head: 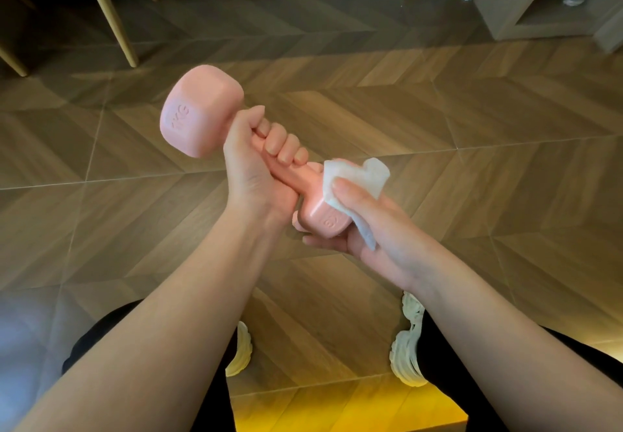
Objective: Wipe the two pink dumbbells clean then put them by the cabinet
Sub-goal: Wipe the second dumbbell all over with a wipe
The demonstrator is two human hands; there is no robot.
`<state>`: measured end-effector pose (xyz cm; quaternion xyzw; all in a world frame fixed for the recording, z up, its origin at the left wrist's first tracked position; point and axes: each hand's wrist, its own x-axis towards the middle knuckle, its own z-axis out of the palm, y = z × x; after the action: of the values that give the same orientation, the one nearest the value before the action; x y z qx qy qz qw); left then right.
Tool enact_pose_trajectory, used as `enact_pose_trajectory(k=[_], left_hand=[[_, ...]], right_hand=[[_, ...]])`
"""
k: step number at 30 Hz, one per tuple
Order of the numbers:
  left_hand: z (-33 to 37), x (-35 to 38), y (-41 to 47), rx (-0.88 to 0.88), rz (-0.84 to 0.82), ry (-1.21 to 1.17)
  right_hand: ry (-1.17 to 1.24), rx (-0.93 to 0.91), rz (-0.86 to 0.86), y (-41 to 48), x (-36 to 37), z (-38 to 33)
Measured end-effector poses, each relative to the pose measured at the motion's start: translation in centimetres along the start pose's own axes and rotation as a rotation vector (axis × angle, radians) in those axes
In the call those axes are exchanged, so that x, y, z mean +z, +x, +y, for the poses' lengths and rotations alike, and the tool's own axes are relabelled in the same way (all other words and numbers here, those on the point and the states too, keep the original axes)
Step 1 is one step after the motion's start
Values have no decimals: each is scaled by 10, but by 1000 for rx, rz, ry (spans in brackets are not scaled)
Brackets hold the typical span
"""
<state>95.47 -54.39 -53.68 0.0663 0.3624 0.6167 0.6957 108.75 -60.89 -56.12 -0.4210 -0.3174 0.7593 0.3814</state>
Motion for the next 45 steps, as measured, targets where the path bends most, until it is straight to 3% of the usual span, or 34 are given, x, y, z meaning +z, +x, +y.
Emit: enact_pose_trajectory(k=[3, 7, 14, 21, 29, 39, 45], left_hand=[[-3, 2, 0, 2, 57, 6], [-5, 1, 0, -8, 174, -9], [-7, 4, -1, -23, 129, -30], [1, -1, 4, -36, 154, -65], [-5, 5, -2, -47, 92, -38], [2, 4, -4, 38, -145, 146], [3, 2, -7, 32, -265, 171]], right_hand=[[-19, -42, -4, 0, 0, 1], [-164, -133, 118, 2, 3, 3], [-227, -262, 346, 10, 15, 6], [-222, -169, 38, 0, -2, 2], [-227, -255, 317, 7, 13, 4], [26, 27, 81, -13, 2, 2], [109, 4, 168, -7, 9, 5]])
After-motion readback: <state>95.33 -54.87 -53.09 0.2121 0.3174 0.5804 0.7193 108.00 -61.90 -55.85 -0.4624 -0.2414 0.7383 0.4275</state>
